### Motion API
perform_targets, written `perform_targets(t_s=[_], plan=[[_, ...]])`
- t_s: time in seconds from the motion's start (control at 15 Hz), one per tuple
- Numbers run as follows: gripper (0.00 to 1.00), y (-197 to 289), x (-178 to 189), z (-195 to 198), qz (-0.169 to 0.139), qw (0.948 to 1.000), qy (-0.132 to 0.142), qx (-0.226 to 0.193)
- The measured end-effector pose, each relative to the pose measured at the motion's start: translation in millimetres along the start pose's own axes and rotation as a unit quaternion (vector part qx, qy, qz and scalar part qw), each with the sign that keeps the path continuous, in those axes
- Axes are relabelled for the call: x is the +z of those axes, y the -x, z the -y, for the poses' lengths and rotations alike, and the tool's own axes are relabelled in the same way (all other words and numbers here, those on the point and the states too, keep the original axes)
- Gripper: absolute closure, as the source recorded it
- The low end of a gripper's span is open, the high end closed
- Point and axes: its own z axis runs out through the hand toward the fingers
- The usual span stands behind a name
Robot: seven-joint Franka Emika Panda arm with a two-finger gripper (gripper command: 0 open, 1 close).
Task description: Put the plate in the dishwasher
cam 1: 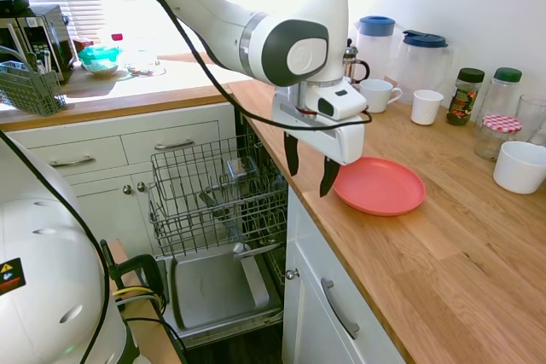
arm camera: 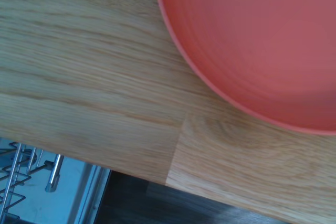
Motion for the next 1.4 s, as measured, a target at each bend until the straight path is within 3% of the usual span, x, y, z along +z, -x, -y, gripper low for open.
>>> perform_targets(t_s=[0.13, 0.6, 0.93, 1.2, 1.27, 1.4], plan=[[0.0, -1.3, -0.5, 0.0, 0.0, 1.0, -0.003, 0.003], [0.0, -91.4, -39.7, -53.7, 0.025, 0.9925, -0.082, 0.086], [0.0, -157.0, -2.6, -74.4, 0.062, 0.9844, -0.147, 0.073], [0.0, -189.8, 32.4, -66.3, 0.084, 0.9795, -0.169, 0.071], [1.0, -195.4, 35.9, -64.4, 0.087, 0.9777, -0.177, 0.072], [1.0, -201.7, 37.7, -60.9, 0.096, 0.974, -0.193, 0.07]])
